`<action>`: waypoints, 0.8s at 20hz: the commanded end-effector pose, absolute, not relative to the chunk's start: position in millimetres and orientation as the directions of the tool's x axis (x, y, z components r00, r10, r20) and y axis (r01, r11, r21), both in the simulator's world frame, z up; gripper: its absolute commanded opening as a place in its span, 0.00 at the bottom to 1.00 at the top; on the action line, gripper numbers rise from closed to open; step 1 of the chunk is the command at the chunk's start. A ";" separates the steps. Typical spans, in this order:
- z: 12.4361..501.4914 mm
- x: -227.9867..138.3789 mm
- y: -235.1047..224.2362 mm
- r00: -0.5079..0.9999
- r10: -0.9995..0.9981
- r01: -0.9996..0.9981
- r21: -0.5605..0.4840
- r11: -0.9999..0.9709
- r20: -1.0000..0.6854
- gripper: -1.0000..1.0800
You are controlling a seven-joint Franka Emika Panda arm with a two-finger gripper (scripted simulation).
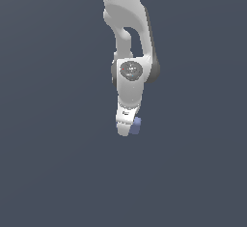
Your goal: Pick up the object and move it to a goal position.
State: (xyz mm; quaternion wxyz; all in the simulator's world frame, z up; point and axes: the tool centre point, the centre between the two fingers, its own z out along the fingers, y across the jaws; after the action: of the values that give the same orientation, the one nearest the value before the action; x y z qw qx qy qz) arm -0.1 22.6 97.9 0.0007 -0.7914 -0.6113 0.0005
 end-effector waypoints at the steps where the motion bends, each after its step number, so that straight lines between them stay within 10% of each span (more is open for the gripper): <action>1: 95.6 0.9 22.5 0.252 0.968 0.968 0.000 -0.252 0.000 0.96; 2: 95.6 0.9 22.5 0.252 0.968 0.968 0.000 -0.252 0.000 0.00; 16: 103.1 6.5 26.1 0.245 0.970 0.969 0.012 -0.245 0.006 0.00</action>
State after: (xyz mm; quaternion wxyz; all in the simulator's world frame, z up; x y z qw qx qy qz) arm 3.6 24.1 99.2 -0.0013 -0.7902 -0.6129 -0.0029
